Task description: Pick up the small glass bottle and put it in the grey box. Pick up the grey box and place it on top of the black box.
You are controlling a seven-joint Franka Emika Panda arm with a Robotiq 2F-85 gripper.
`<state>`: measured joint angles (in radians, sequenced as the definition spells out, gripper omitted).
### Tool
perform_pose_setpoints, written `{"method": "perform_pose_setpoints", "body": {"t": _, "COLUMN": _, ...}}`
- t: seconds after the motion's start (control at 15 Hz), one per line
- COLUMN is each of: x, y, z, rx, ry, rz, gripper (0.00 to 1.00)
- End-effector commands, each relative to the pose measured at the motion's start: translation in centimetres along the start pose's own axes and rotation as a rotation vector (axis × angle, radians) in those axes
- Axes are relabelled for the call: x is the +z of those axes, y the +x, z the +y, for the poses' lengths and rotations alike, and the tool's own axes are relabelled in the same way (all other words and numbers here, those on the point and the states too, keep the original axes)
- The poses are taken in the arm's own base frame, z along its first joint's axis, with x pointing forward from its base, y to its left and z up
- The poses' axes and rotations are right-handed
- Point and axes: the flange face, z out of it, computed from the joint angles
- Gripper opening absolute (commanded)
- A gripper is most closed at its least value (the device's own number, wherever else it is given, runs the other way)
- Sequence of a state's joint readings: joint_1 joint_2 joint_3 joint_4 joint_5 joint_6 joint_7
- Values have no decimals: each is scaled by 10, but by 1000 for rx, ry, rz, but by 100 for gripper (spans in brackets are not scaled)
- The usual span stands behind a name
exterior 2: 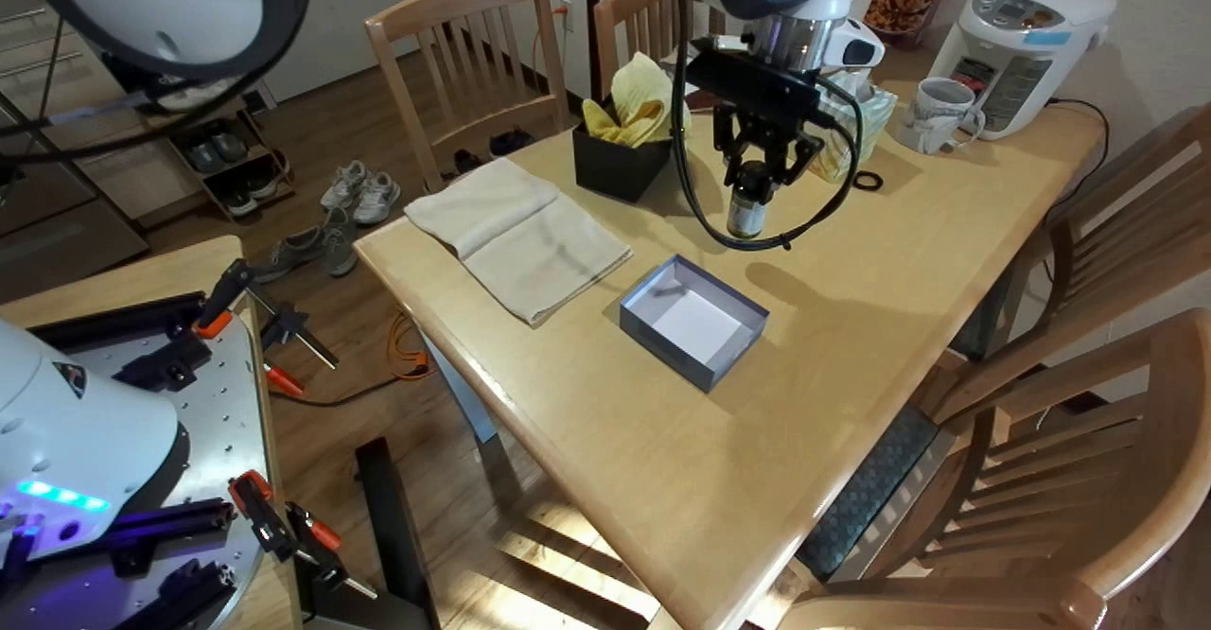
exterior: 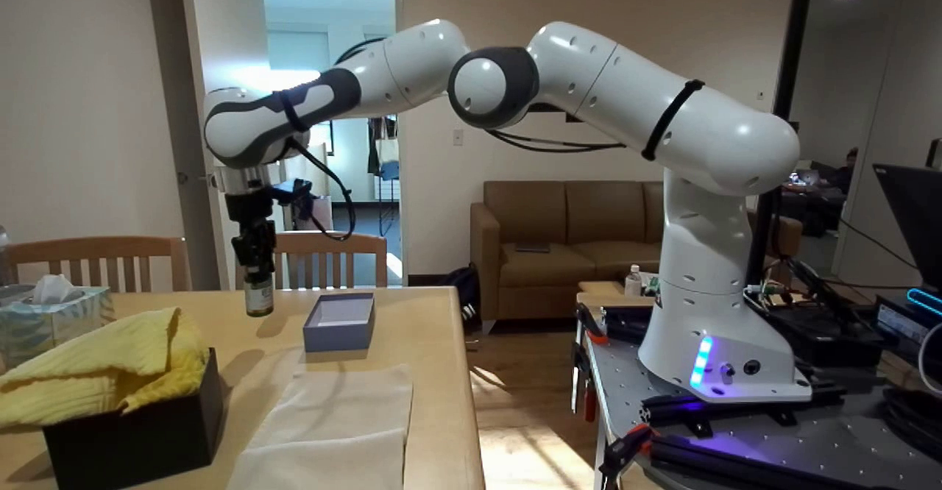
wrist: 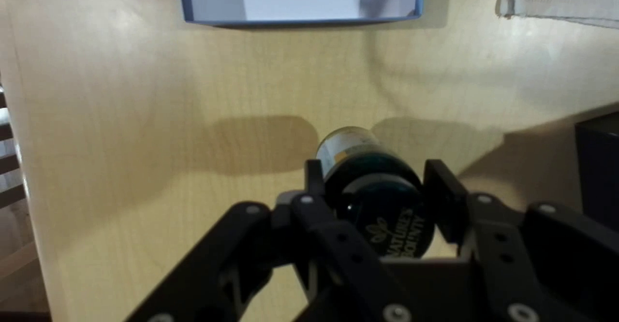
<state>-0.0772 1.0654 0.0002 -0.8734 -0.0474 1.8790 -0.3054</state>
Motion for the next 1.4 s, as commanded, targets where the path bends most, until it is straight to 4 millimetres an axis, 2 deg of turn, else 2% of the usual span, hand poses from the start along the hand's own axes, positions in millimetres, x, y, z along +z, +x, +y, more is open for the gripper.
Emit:
{"method": "perform_pose_setpoints", "body": {"t": 0.0, "x": -21, "y": -25, "z": 6, "rx": -8, "ry": 22, "rz": -30, "gripper": 29}}
{"method": "perform_pose_setpoints", "body": {"t": 0.4, "x": -18, "y": -70, "z": 11, "rx": 45, "ry": 54, "rz": -82, "gripper": 29}}
{"method": "perform_pose_setpoints", "body": {"t": 0.53, "x": -23, "y": -88, "z": 12, "rx": 69, "ry": 61, "rz": -97, "gripper": 29}}
{"method": "perform_pose_setpoints", "body": {"t": 0.8, "x": -21, "y": -122, "z": 7, "rx": 84, "ry": 90, "rz": -98, "gripper": 29}}
{"method": "perform_pose_setpoints", "body": {"t": 1.07, "x": -5, "y": -150, "z": -2, "rx": 98, "ry": 125, "rz": -76, "gripper": 29}}
{"method": "perform_pose_setpoints", "body": {"t": 1.33, "x": 25, "y": -160, "z": -5, "rx": 105, "ry": 129, "rz": -53, "gripper": 29}}
